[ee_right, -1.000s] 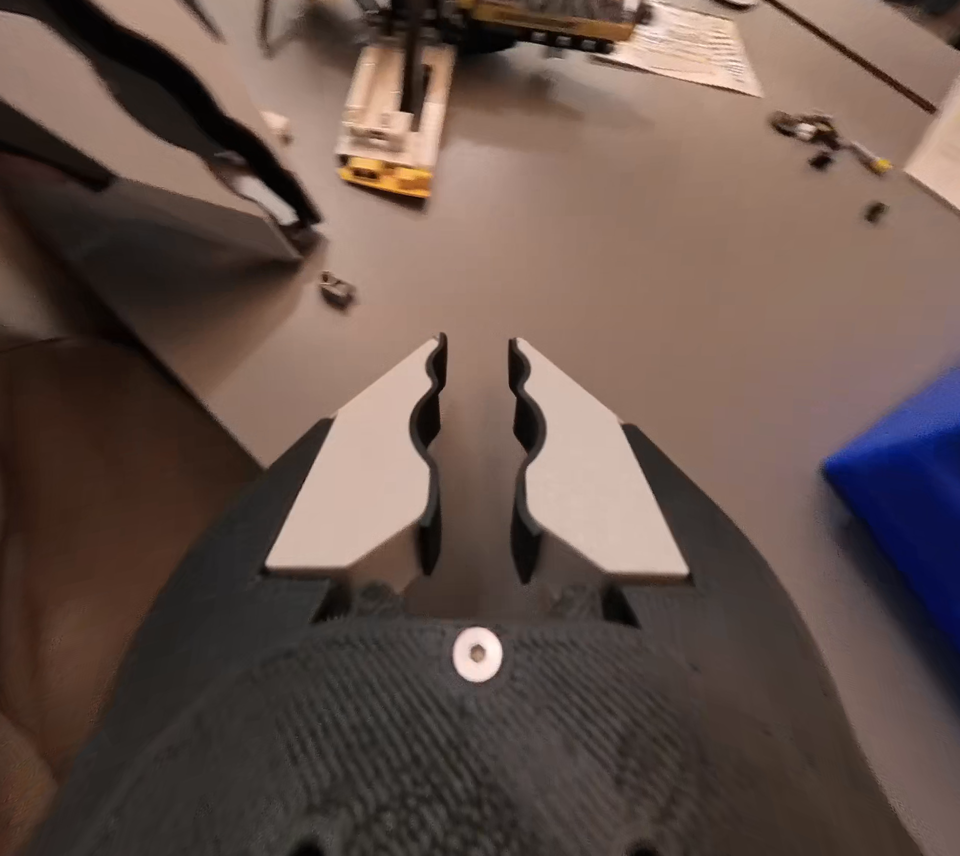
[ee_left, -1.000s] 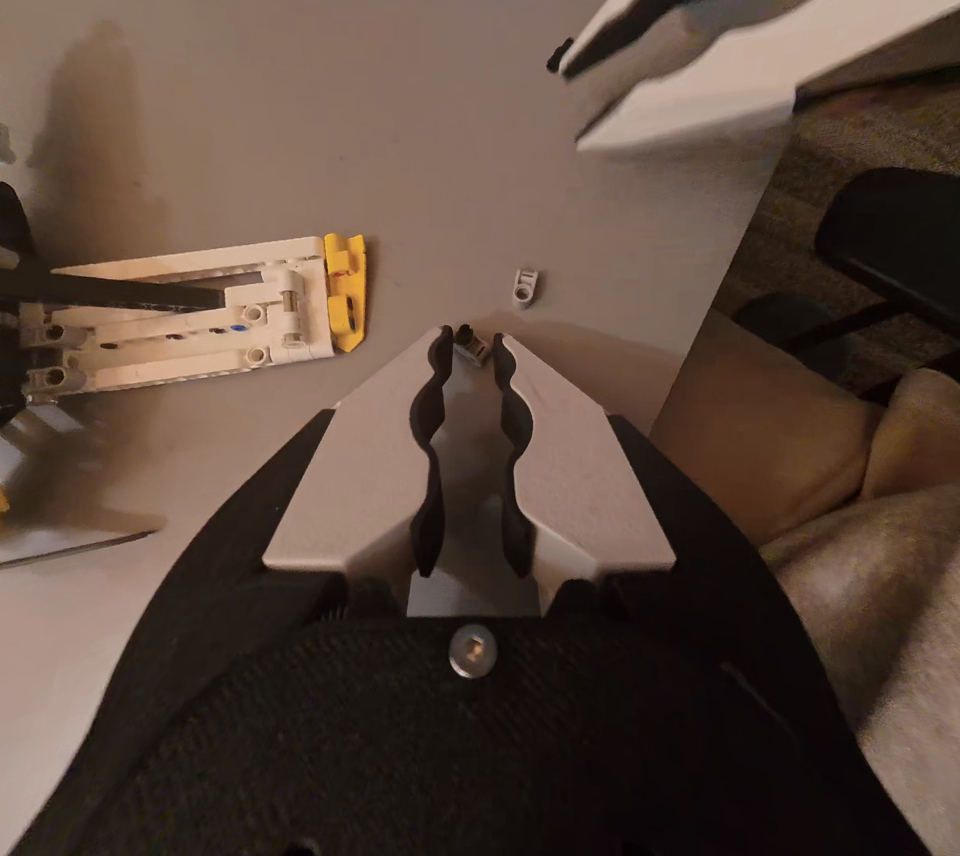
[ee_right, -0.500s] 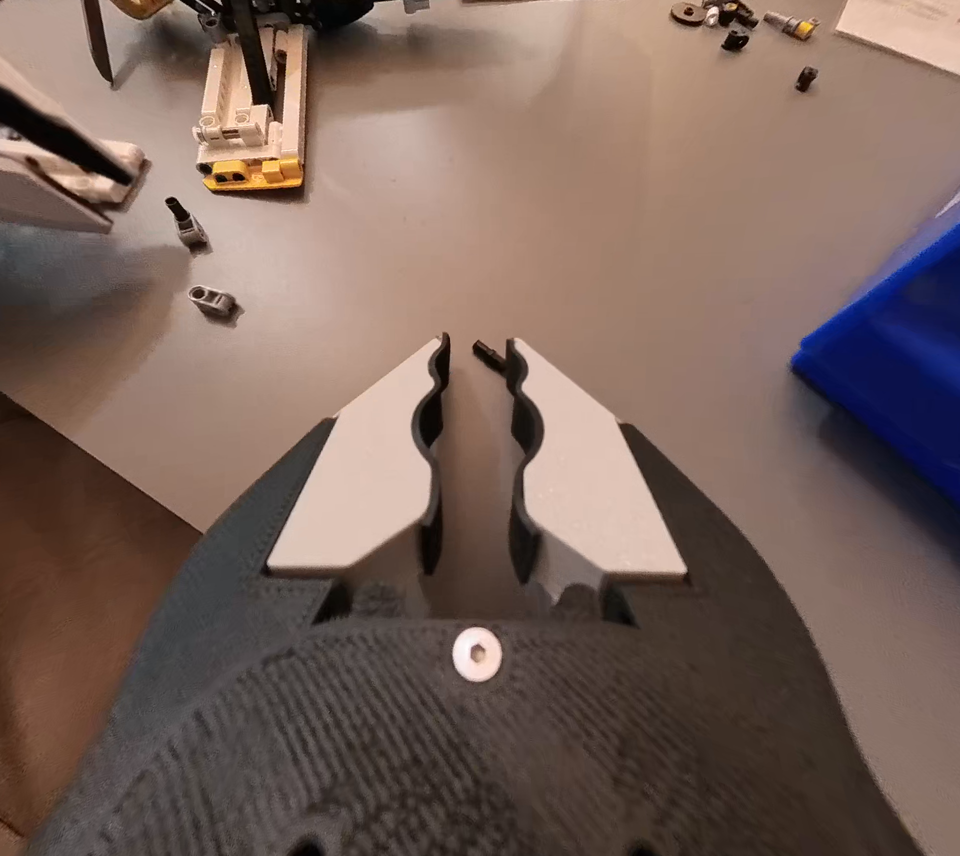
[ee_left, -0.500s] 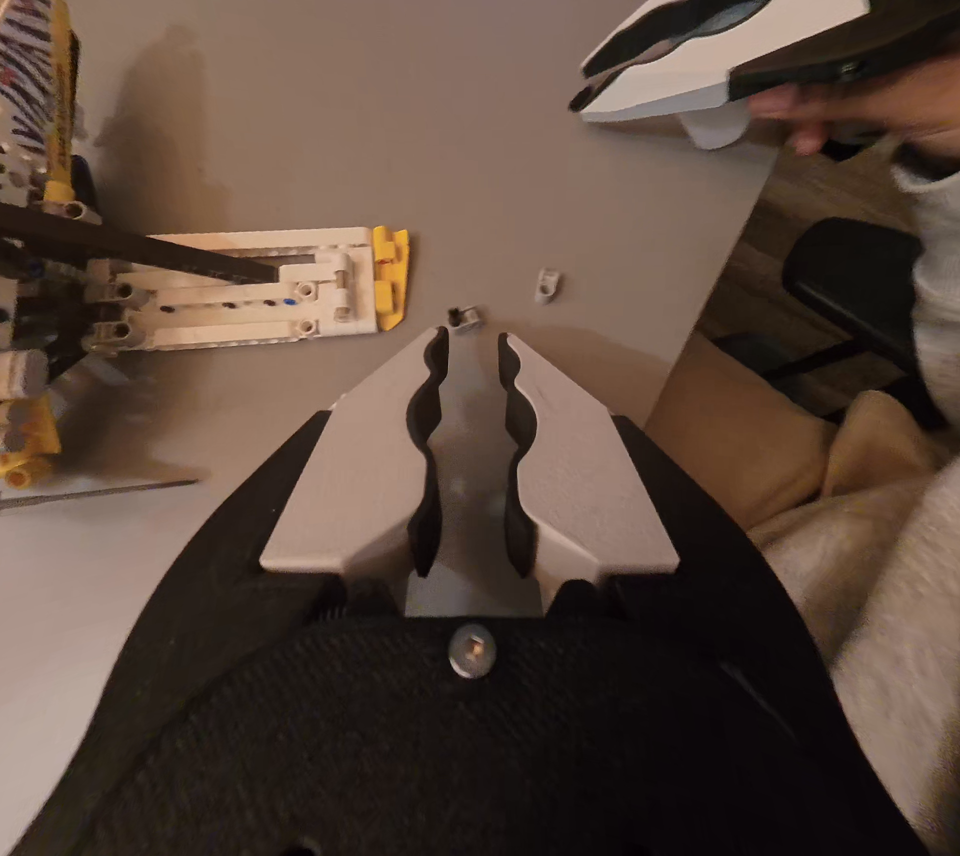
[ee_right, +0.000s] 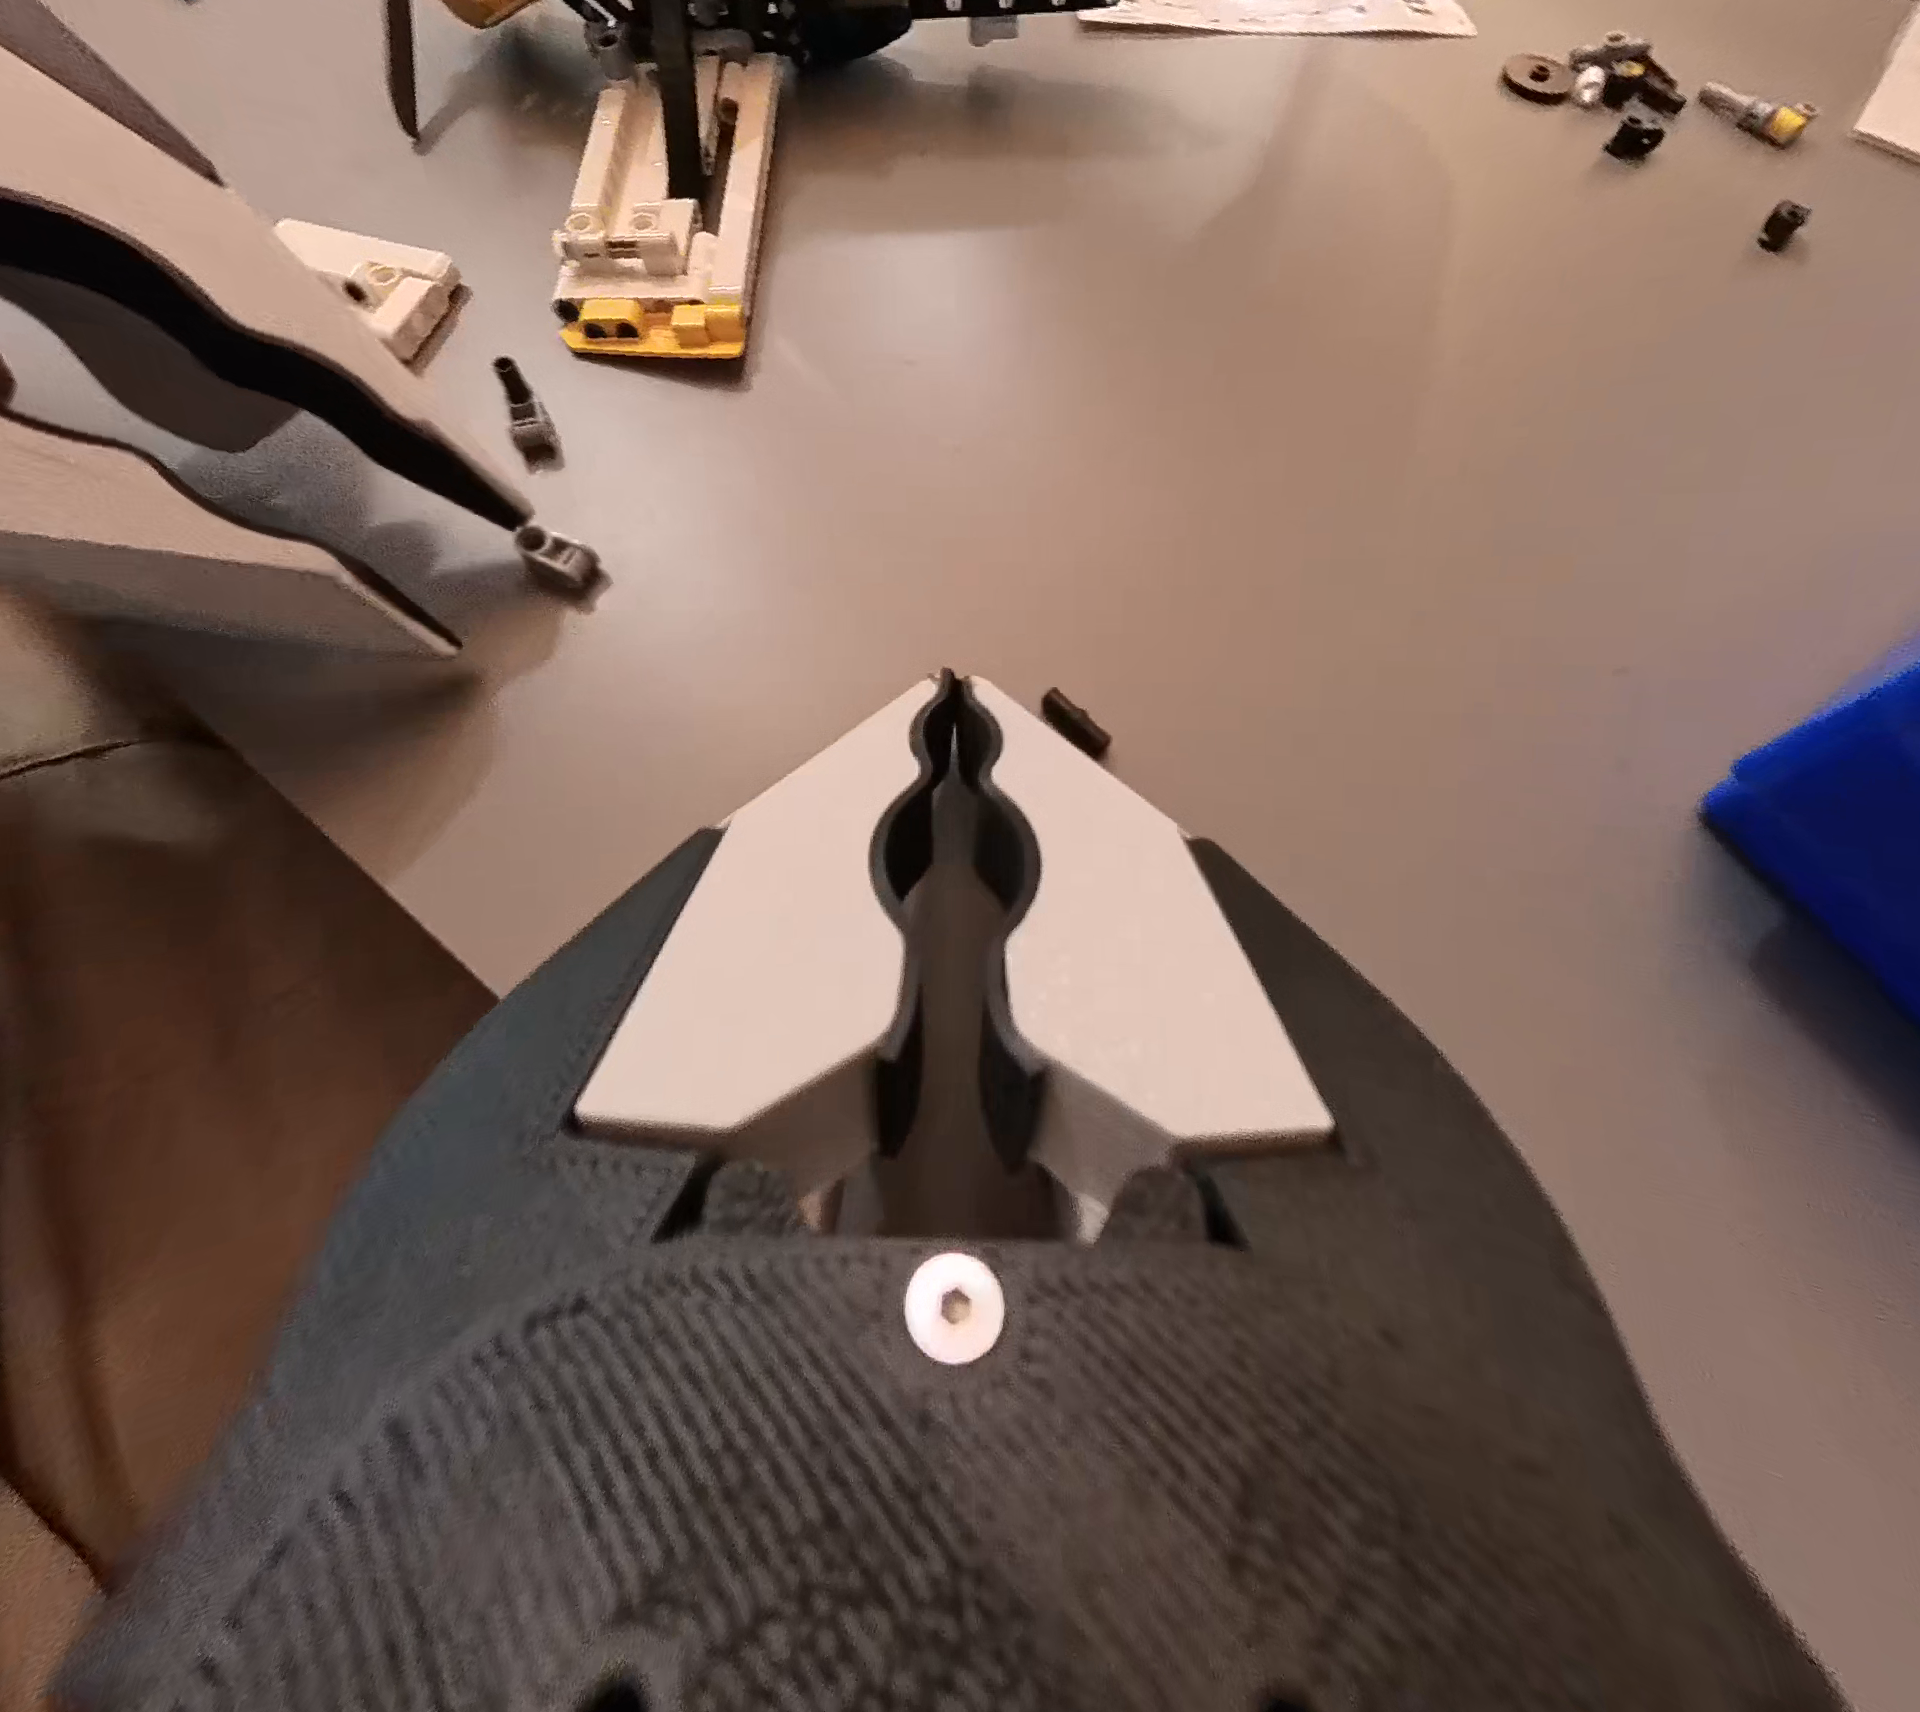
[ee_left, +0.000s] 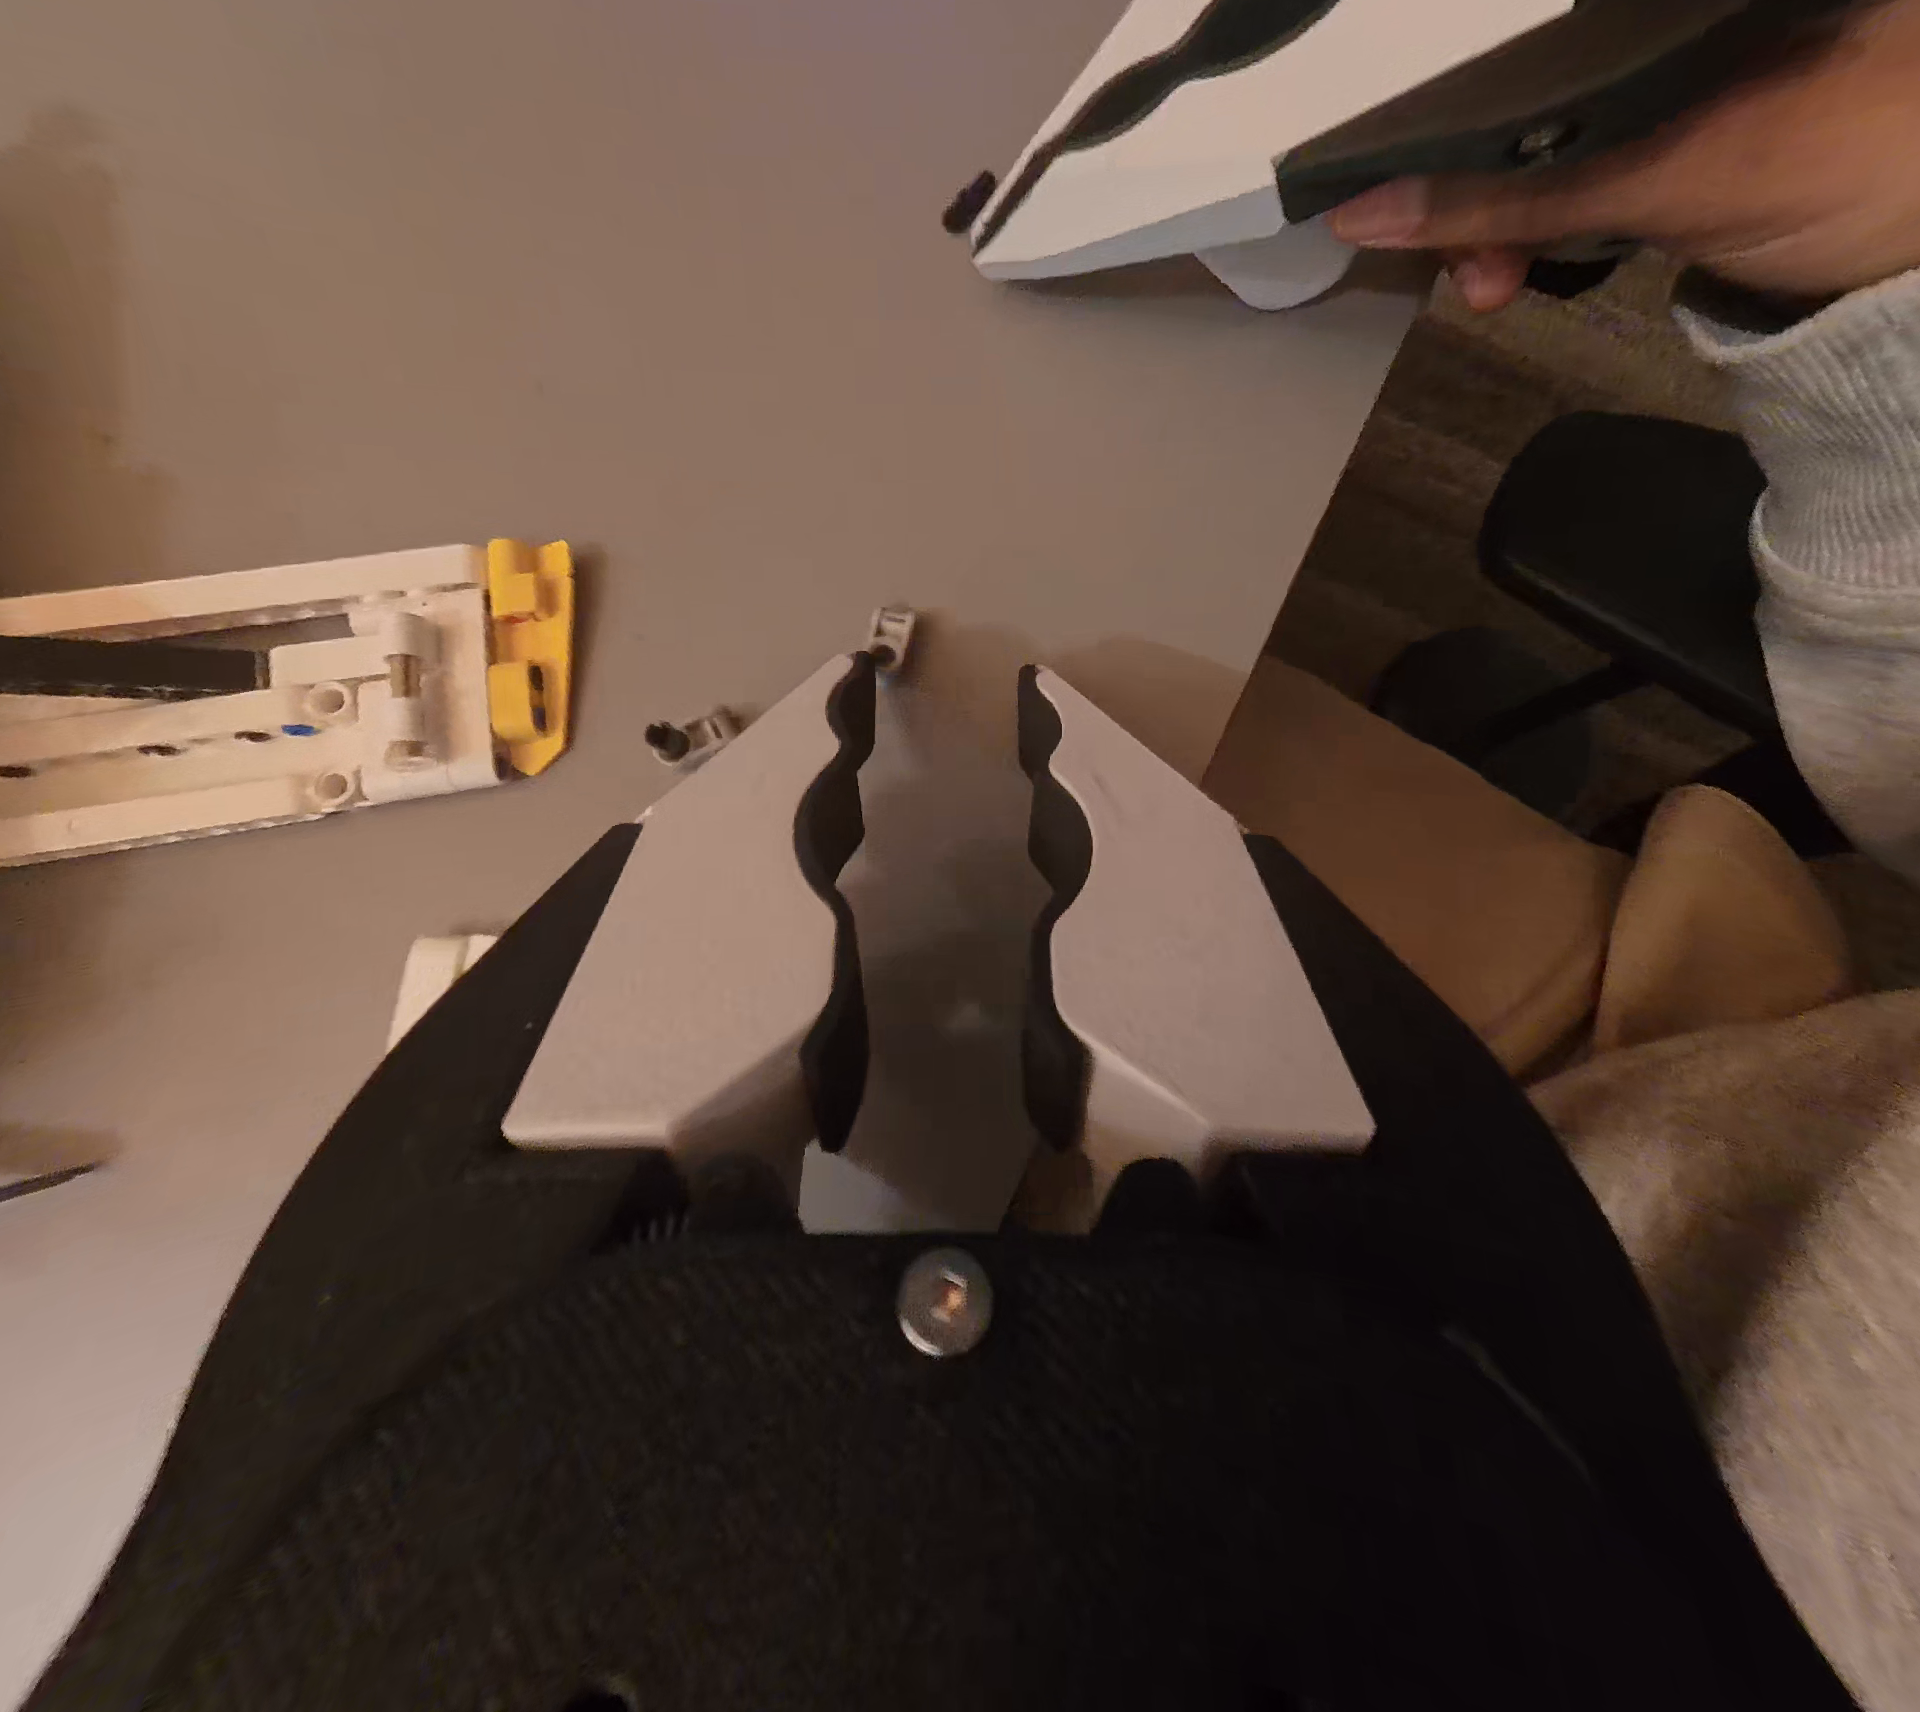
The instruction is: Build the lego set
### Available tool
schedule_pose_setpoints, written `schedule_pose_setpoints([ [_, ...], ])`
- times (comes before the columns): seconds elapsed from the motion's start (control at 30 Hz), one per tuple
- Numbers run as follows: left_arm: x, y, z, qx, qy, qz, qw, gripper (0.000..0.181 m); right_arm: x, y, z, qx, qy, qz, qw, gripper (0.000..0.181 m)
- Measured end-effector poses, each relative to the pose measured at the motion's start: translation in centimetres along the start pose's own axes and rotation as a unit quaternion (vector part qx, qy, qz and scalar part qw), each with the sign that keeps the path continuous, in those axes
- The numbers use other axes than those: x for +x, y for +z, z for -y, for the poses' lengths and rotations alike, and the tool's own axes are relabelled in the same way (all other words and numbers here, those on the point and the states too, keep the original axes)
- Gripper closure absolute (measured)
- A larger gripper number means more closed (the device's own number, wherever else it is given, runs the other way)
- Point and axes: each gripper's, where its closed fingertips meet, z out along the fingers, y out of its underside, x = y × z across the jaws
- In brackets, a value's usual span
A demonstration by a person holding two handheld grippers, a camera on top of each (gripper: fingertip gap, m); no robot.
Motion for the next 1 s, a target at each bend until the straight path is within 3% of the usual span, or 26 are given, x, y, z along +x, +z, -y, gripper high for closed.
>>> schedule_pose_setpoints([
  [0.23,-0.1,-1.1,0.5,0.036,-0.022,-0.008,0.999,0.156,-3.2,0.3,1.6,0.033,-0.033,0.060,0.997,0.181],
  [0.33,-0.4,-1.5,1.1,0.057,-0.059,-0.031,0.996,0.157,-0.6,0.1,1.6,0.030,-0.035,-0.025,0.999,0.178],
  [0.4,-0.4,-1.6,1.3,0.068,-0.071,-0.044,0.994,0.158,1.3,-0.3,1.3,0.032,-0.023,-0.073,0.997,0.163],
  [0.5,-0.3,-1.7,1.6,0.080,-0.070,-0.056,0.993,0.159,2.3,-0.2,1.0,0.028,0.047,-0.075,0.996,0.142],
  [0.6,-0.1,-1.6,1.8,0.085,-0.070,-0.064,0.992,0.160,3.4,0.2,-0.1,-0.014,0.090,-0.102,0.991,0.135],
  [0.73,0.4,-1.4,2.0,0.086,-0.069,-0.077,0.991,0.164,2.8,0.5,-0.5,-0.034,0.083,-0.088,0.992,0.145],
  [0.83,0.2,-1.7,2.5,0.100,-0.066,-0.069,0.990,0.168,1.6,0.3,-0.7,-0.038,0.065,-0.054,0.996,0.179],
  [1.0,-0.1,-2.3,3.0,0.114,-0.072,-0.059,0.989,0.170,-1.1,-0.1,1.1,0.015,0.056,0.042,0.997,0.179],
])
